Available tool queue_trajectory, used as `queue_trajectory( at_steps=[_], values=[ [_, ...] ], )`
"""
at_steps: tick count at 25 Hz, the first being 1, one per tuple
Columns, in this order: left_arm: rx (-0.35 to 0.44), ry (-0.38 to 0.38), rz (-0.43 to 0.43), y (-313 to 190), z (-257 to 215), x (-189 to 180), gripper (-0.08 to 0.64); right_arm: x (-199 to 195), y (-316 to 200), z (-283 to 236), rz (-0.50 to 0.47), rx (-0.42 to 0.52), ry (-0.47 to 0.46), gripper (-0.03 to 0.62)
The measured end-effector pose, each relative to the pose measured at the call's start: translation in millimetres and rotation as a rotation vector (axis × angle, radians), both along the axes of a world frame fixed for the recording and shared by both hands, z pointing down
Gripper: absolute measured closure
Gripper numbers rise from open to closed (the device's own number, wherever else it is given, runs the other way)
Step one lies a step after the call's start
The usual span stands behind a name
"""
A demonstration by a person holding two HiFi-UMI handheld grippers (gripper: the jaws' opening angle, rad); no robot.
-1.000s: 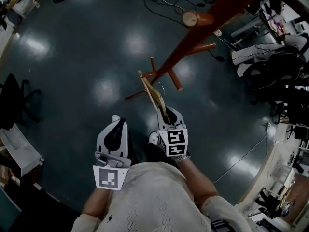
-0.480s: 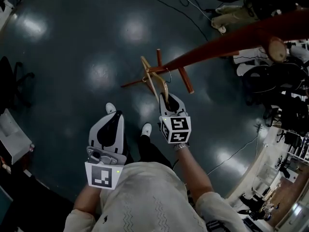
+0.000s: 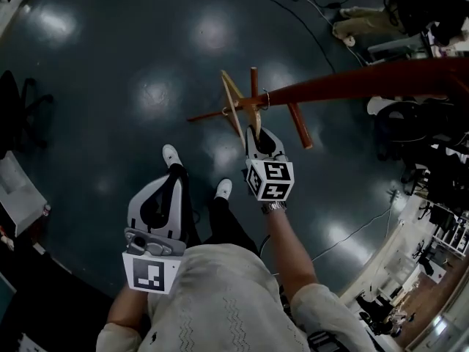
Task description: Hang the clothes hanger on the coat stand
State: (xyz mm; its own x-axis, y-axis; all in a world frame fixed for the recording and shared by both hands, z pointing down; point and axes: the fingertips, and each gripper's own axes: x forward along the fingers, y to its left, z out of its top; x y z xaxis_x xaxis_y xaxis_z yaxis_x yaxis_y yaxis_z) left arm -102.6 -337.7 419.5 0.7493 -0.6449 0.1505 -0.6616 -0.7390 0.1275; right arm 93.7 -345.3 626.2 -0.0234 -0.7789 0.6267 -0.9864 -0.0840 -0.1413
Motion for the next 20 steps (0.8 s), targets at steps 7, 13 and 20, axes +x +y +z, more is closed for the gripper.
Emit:
queue_trajectory(
  at_steps=[7, 13, 20],
  values=[
    [0.008, -0.026, -0.016, -12.0, 5.5, -2.3, 0.548, 0.6, -7.7, 14.5, 0.007, 0.018, -0.013, 0.523],
    [0.029, -0.032, -0.029, -20.6, 5.6, -3.5, 0.548, 1.0, -9.7, 25.8, -0.004, 0.057, 0.005, 0.523],
    [0.022, -0.057, -0.001, -14.4, 14.9, 1.7, 0.548, 6.6, -12.5, 33.0, 0.034, 0.083, 0.034, 0.523]
  ],
)
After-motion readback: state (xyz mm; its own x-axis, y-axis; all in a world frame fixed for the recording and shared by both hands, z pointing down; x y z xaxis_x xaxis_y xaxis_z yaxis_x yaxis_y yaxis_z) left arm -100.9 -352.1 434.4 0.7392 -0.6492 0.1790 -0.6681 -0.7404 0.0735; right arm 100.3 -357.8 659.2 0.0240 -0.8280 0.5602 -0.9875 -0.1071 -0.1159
